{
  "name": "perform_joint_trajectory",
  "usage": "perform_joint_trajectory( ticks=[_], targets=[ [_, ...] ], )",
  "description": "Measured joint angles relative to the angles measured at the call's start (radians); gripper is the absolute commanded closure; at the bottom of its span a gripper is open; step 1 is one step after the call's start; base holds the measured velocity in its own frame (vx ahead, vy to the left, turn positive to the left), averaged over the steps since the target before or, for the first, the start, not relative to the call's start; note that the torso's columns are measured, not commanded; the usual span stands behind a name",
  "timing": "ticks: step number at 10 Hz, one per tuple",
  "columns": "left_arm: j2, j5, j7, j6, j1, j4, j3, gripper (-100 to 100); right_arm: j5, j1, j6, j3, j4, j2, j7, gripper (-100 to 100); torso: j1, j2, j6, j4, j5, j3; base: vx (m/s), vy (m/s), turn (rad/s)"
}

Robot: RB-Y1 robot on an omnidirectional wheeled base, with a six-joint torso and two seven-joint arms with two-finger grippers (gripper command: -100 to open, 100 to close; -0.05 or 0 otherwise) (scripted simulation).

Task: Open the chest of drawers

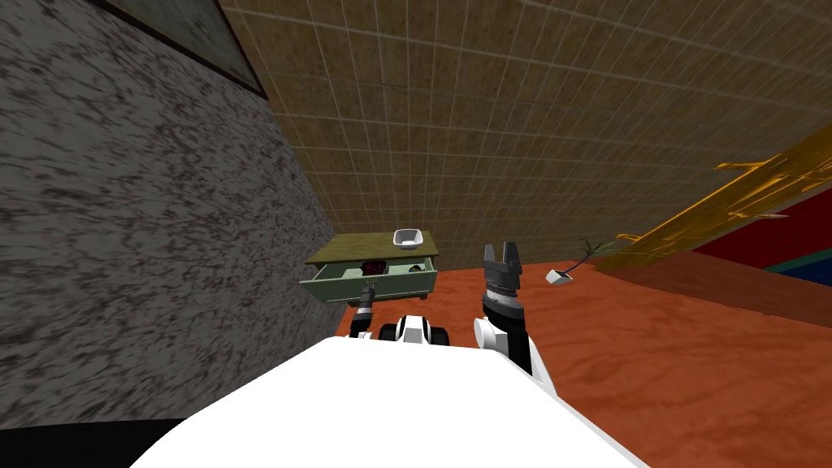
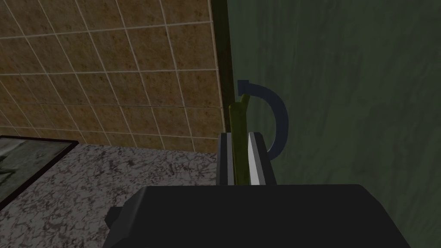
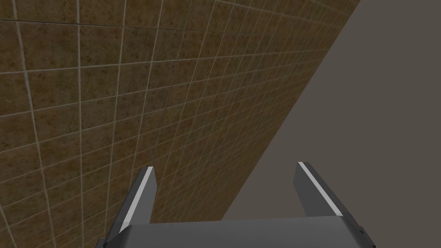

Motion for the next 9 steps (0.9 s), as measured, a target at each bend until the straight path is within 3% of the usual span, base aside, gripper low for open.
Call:
perform_joint_trajectory(
  ticks=[1,2,4,7,9],
  targets=[
    [0.000,-0.001,0.001,0.009,0.003,-0.009,-0.002,100,0.000,0.000,0.000,0.000,0.000,0.000,0.000,0,0.001,0.000,-0.001,0.000,0.000,0.000,-0.227,-0.018,0.015],
    [0.001,-0.002,0.001,0.009,-0.004,0.000,-0.003,-100,0.000,0.000,0.000,0.000,0.000,0.000,0.000,0,0.002,0.000,-0.002,-0.001,0.000,0.000,-0.145,-0.019,0.035],
    [0.000,-0.003,0.000,0.055,-0.014,-0.048,-0.008,-100,0.000,0.000,0.000,0.000,0.000,0.000,0.000,0,0.001,-0.013,0.002,-0.001,-0.001,-0.007,-0.054,-0.017,0.029],
    [0.020,0.006,0.003,0.091,-0.090,0.000,0.001,-100,0.000,0.000,0.000,0.000,0.000,0.000,0.000,0,-0.002,-0.002,0.002,0.004,-0.003,-0.001,-0.046,-0.010,0.028],
    [0.022,0.007,0.003,0.132,-0.100,-0.030,-0.001,-100,0.000,0.000,0.000,0.000,0.000,0.000,0.000,0,-0.003,0.000,0.002,0.005,-0.003,-0.001,-0.062,-0.016,0.043]
  ],
)
